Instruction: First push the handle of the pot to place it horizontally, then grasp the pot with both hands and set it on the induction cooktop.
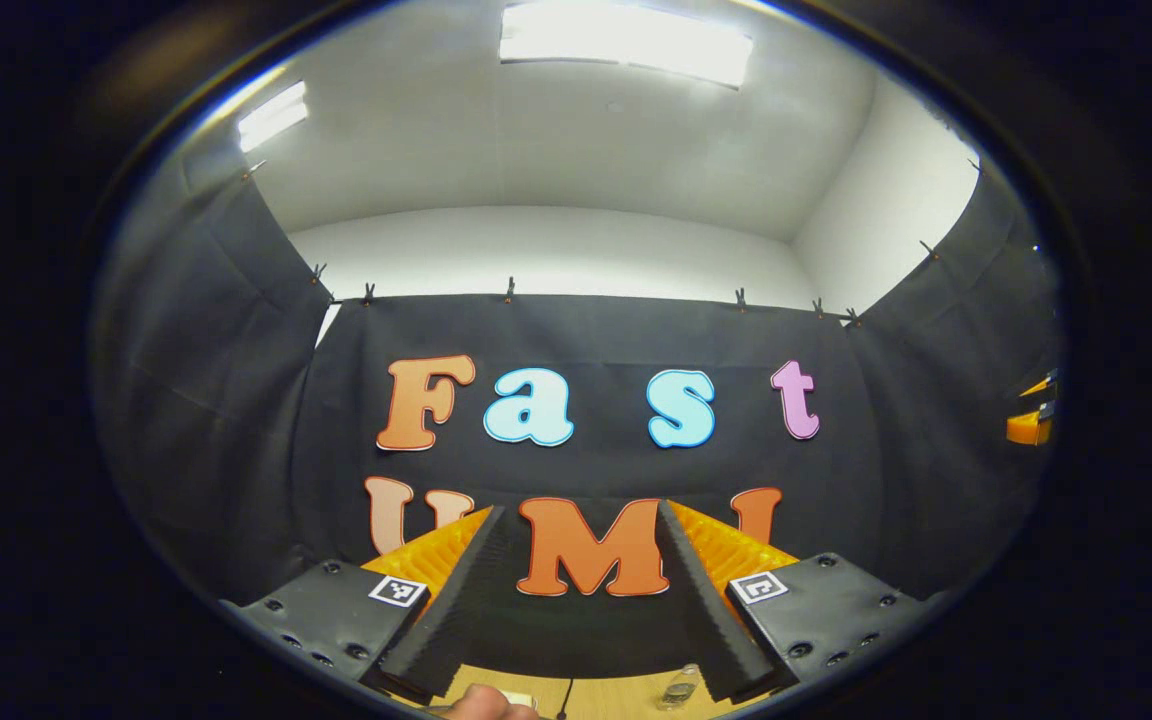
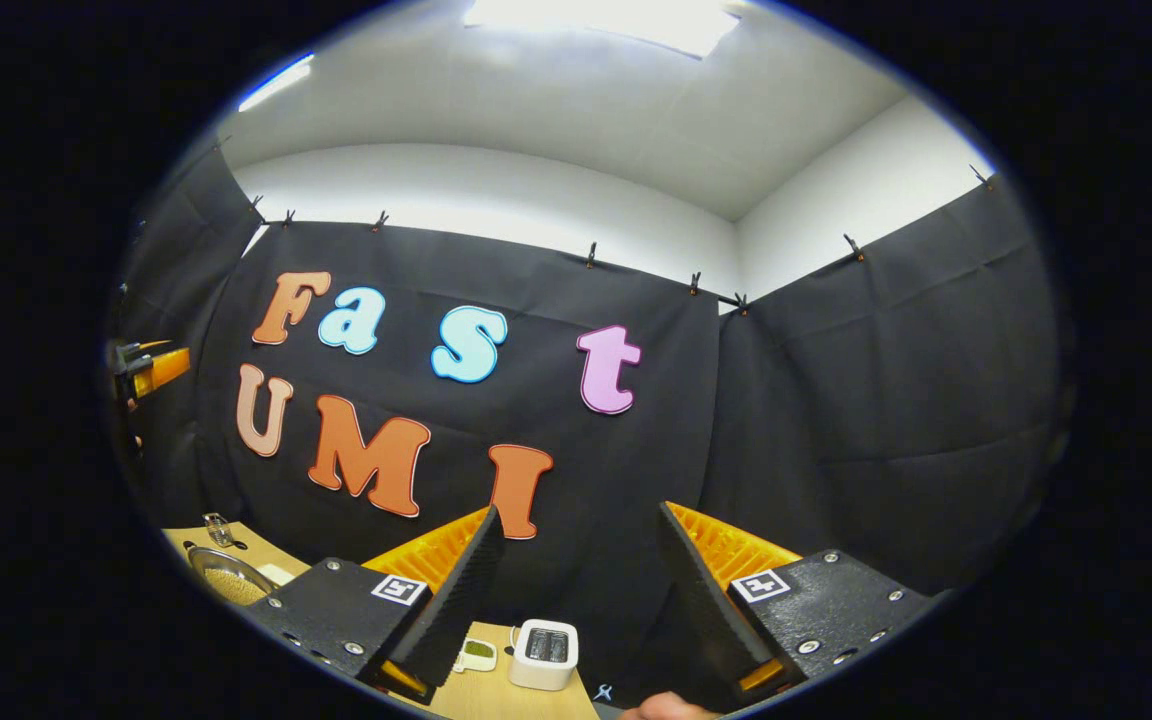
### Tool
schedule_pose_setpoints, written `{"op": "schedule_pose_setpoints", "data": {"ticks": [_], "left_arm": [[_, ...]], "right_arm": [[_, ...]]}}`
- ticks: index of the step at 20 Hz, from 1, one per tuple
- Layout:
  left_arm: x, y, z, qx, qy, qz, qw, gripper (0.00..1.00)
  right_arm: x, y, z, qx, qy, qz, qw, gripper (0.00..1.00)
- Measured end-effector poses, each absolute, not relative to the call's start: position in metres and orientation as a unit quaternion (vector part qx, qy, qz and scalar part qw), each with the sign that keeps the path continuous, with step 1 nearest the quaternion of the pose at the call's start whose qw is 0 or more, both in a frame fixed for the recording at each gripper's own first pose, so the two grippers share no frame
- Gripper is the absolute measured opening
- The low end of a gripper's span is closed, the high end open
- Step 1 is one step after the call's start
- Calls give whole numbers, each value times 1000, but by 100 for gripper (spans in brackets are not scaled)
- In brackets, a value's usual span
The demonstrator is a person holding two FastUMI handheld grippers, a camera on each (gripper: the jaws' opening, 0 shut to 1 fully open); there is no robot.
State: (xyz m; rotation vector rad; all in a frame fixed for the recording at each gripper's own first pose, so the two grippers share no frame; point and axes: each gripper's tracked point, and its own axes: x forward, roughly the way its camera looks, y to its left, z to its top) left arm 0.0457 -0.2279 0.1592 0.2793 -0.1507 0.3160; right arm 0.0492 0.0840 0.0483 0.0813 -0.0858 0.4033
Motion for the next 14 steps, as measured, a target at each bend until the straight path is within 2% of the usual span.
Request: {"op": "schedule_pose_setpoints", "data": {"ticks": [1, 2, 3, 6, 14], "left_arm": [[45, -229, 160, 139, -76, 159, 974, 94], [45, -230, 160, 138, -79, 160, 974, 94], [45, -229, 160, 137, -80, 160, 974, 94], [47, -226, 158, 134, -81, 167, 973, 94], [50, -222, 152, 122, -85, 181, 972, 94]], "right_arm": [[49, 84, 50, 39, -45, 200, 978, 95], [49, 85, 50, 38, -46, 199, 978, 92], [49, 86, 50, 36, -47, 200, 978, 95], [48, 88, 55, 36, -52, 204, 977, 93], [49, 92, 58, 36, -58, 209, 976, 95]]}}
